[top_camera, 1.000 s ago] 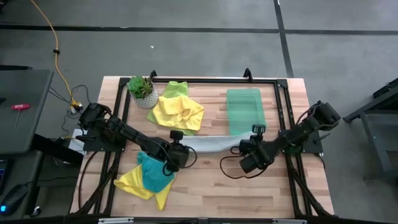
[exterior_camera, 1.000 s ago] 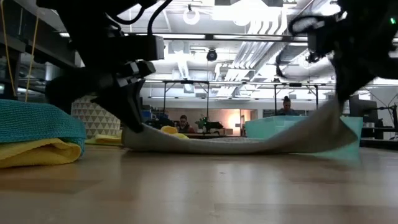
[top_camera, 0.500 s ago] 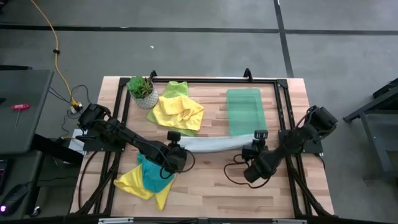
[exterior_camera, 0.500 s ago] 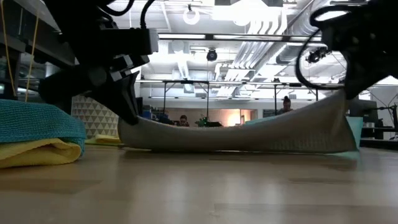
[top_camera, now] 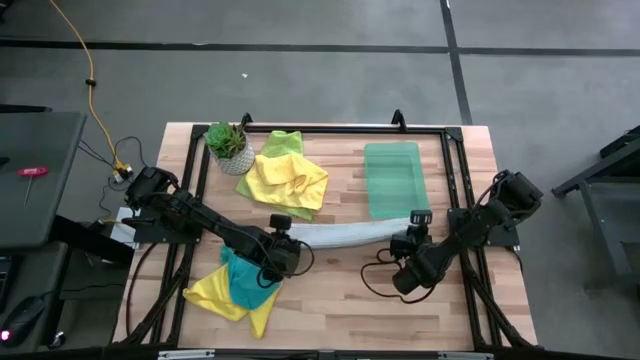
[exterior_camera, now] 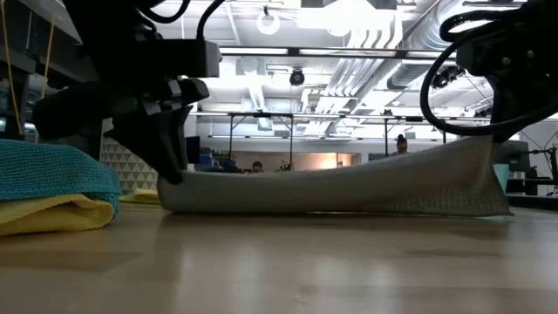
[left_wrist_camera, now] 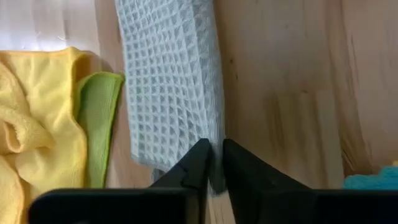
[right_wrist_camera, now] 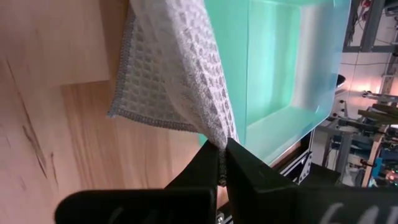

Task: Fold microfiber towels
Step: Fold the gray microfiber cloth

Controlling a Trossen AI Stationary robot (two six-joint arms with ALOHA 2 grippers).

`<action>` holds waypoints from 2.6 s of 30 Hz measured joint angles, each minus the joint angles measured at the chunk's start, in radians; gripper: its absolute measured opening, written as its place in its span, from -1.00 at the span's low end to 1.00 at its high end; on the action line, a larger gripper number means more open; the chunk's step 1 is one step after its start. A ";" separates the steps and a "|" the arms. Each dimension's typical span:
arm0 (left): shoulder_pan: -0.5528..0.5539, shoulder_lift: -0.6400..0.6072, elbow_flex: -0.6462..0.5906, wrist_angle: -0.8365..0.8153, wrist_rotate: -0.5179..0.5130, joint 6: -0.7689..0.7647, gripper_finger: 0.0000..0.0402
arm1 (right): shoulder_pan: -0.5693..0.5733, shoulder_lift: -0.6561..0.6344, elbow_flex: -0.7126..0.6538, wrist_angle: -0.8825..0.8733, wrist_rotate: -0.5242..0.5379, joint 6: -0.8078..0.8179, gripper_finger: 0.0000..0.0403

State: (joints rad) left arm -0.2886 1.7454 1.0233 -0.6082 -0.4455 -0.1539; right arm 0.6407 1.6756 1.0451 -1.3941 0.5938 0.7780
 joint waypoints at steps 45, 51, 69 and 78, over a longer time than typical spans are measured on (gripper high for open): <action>0.220 0.254 0.093 0.482 0.191 0.264 -0.98 | 0.002 -0.002 0.015 0.235 -0.091 -0.249 -1.00; 0.191 0.223 0.092 0.353 0.161 0.220 -1.00 | 0.001 -0.002 0.015 0.249 -0.090 -0.260 -1.00; 0.170 0.209 0.090 0.338 0.151 0.191 -1.00 | 0.101 -0.002 0.060 0.162 -0.133 0.108 -0.81; 0.170 0.207 0.089 0.333 0.150 0.183 -1.00 | 0.235 -0.002 0.041 0.130 -0.160 0.384 -0.18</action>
State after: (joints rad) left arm -0.1188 1.9526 1.1118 -0.2750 -0.2951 0.0292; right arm 0.8758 1.6737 1.0858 -1.2638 0.4339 1.1620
